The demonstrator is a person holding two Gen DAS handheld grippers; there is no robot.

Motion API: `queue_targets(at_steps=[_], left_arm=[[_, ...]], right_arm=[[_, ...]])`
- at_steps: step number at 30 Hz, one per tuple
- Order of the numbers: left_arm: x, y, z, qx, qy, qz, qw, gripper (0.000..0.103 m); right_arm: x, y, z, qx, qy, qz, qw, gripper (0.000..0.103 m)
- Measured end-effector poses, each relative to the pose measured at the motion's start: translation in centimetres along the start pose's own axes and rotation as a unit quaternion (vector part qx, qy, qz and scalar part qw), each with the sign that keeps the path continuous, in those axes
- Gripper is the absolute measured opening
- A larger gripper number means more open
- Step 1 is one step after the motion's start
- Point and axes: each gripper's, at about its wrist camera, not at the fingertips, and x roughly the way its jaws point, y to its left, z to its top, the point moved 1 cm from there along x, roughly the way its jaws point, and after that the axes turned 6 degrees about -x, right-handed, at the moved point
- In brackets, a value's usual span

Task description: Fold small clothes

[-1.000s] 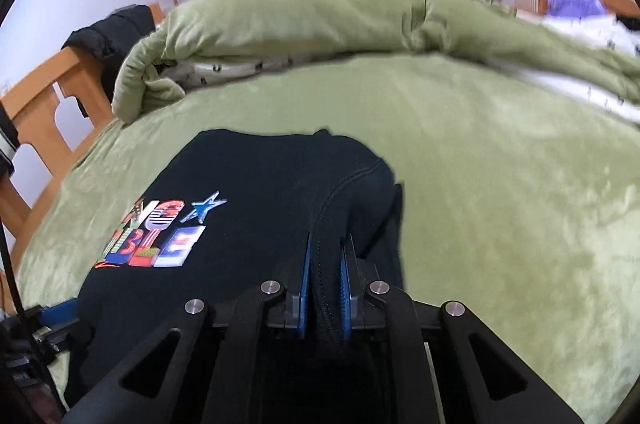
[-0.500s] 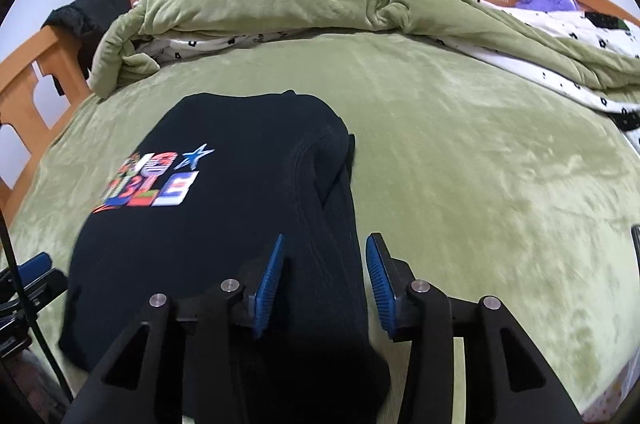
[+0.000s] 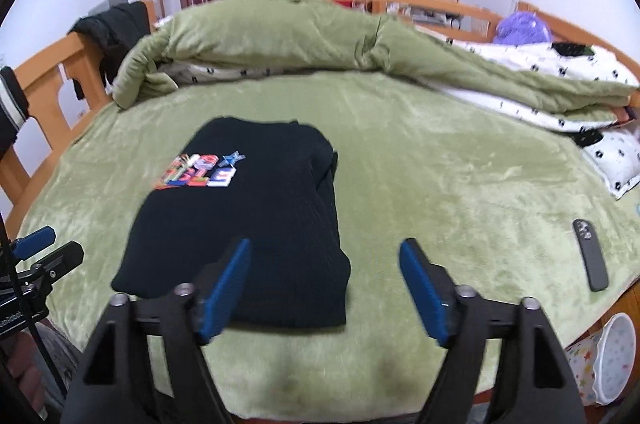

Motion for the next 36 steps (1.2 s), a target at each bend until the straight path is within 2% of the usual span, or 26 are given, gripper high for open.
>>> queue_targets(at_steps=[2, 4, 16, 36], left_arm=[[-1.2, -0.1, -0.3, 0.0, -0.008, 0.005, 1.0, 0.08], [-2.5, -0.2, -0.6, -0.001, -0.017, 0.013, 0.9998, 0.08], [-6.8, -0.5, -2.6, -0.016, -0.035, 0.017, 0.9991, 0.081], [-8.4, -1.4, -3.2, -0.005, -0.048, 0.018, 0.9987, 0.081]], right_arm=[[-1.4, 0.0, -0.2, 0.0, -0.003, -0.004, 1.0, 0.089], [-2.6, -0.2, -0.6, 0.004, -0.001, -0.002, 1.0, 0.091], [-6.5, -0.7, -3.0, 0.018, -0.011, 0.004, 1.0, 0.091], [-8.7, -0.6, -3.6, 0.01, -0.023, -0.006, 1.0, 0.091]])
